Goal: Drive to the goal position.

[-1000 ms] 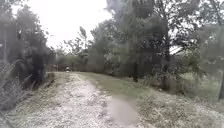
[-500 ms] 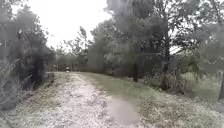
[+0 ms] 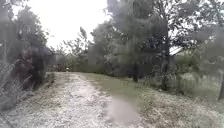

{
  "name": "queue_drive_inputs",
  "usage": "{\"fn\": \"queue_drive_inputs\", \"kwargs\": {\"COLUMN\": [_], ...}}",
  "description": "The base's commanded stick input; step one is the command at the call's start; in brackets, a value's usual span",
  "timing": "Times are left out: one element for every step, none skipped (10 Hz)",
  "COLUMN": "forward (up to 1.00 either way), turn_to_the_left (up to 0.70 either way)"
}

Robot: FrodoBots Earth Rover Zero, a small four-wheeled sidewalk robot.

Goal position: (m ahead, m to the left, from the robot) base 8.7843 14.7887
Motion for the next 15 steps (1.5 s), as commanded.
{"fn": "queue_drive_inputs", "kwargs": {"forward": [0.70, 0.70, 0.70, 0.70, 0.70, 0.70, 0.70, 0.70, 0.70, 0.70, 0.70, 0.70, 0.70, 0.70, 0.70], "turn_to_the_left": [0.35, 0.35, 0.13, 0.00, 0.00, 0.00, 0.00, 0.00, 0.00, 0.00, 0.00, 0.00, 0.00, 0.00, 0.00]}}
